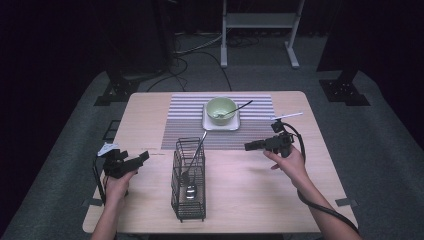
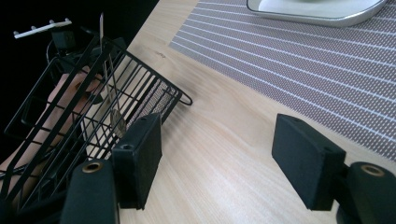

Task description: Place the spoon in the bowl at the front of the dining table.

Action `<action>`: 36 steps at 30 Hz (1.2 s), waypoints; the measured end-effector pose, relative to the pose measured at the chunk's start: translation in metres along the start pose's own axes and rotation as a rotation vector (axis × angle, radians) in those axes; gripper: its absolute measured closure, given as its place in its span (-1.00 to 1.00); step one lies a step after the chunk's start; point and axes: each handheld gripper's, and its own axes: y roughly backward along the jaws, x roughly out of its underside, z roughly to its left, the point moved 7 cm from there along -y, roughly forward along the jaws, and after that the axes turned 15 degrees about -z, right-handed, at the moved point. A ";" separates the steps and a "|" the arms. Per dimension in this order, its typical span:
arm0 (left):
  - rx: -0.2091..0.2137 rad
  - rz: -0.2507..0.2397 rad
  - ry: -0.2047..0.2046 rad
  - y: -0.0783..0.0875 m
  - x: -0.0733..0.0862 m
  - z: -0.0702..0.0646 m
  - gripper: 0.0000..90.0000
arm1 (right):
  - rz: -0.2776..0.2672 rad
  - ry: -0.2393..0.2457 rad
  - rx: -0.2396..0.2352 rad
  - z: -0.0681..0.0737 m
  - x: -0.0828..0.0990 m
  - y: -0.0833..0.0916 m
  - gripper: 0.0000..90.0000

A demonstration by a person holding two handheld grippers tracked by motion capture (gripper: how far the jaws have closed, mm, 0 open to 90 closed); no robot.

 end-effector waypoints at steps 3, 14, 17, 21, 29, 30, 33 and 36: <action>-0.001 0.000 0.001 0.000 0.000 0.000 -1.00 | 0.000 -0.007 -0.007 0.001 0.004 0.002 -0.29; -0.002 0.000 -0.001 0.000 0.000 0.000 -1.00 | 0.003 0.000 -0.012 0.004 0.014 0.008 -0.29; -0.002 -0.001 -0.002 0.000 0.000 0.000 -1.00 | 0.001 -0.008 -0.018 0.005 0.017 0.008 -0.29; -0.003 -0.002 0.001 0.000 0.000 0.000 -1.00 | 0.002 -0.013 -0.026 0.006 0.021 0.008 -0.29; -0.004 -0.002 0.002 0.000 0.000 0.001 -1.00 | -0.002 -0.024 -0.044 0.007 0.029 0.009 -0.30; -0.004 -0.002 0.001 0.000 0.000 0.001 -1.00 | -0.004 -0.028 -0.047 0.007 0.030 0.009 -0.30; -0.004 -0.002 0.002 0.000 0.000 0.000 -1.00 | -0.010 -0.030 -0.058 0.009 0.032 0.009 -0.30; -0.004 -0.002 0.002 0.000 0.000 0.000 -1.00 | -0.013 -0.033 -0.064 0.011 0.035 0.009 -0.30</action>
